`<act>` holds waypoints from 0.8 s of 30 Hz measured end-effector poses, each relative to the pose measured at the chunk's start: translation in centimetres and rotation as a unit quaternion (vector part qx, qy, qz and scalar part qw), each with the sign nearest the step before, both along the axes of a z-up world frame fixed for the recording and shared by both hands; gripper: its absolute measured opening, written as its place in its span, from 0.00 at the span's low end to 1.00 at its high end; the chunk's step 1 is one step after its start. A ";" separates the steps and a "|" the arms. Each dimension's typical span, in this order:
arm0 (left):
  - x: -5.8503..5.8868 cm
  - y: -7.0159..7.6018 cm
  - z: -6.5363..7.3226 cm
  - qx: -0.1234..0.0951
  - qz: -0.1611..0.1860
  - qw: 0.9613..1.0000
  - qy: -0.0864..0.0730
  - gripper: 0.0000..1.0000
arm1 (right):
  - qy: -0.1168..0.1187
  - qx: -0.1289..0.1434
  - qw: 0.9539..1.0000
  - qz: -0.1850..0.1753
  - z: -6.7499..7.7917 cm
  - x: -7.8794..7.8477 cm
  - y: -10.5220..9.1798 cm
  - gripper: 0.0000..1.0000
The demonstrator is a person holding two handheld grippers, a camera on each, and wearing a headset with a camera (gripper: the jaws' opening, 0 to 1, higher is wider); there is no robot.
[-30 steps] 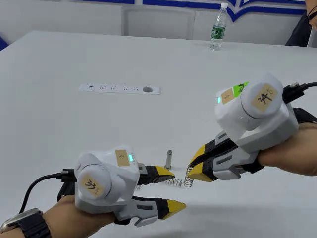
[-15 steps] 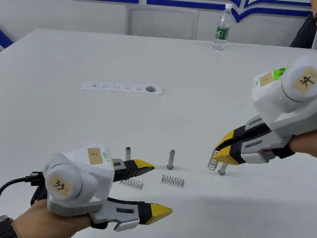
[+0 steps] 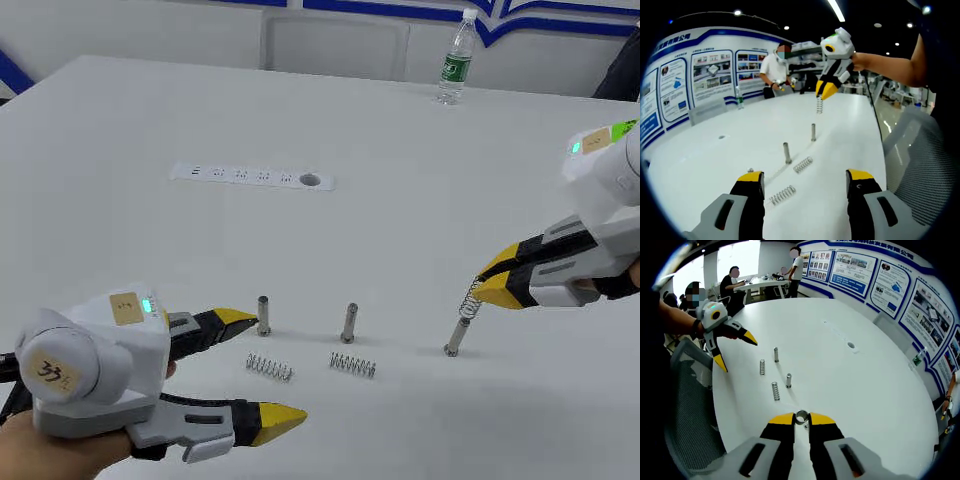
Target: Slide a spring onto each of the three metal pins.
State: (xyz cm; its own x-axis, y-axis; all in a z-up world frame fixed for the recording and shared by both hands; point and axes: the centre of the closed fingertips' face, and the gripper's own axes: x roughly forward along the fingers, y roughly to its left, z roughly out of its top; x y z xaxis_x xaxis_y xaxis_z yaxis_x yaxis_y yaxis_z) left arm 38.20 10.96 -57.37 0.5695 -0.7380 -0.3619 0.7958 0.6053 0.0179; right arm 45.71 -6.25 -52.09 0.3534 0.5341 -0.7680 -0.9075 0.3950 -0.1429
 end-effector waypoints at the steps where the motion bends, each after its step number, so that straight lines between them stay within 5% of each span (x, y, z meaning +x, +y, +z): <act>1: 0.1 0.2 0.0 -0.001 0.003 1.000 0.000 0.68 | -0.002 0.000 1.000 -0.003 0.0 0.2 -0.1 0.11; 11: 0.3 1.0 -0.3 -0.009 0.024 1.000 0.002 0.71 | 0.000 0.004 0.999 -0.033 -1.9 2.0 -1.1 0.11; 24: 0.4 1.0 -0.4 -0.010 0.029 1.000 0.003 0.72 | 0.007 -0.004 0.999 -0.037 -3.6 2.5 -1.1 0.11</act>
State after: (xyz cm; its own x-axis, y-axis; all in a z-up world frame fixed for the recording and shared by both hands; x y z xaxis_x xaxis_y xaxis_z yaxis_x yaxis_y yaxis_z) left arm 38.62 11.98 -57.73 0.6096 -0.7110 -0.3504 0.7594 0.6506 0.0008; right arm 48.25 -7.39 -55.71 0.3808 0.5001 -0.7777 -0.8779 0.4597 -0.1342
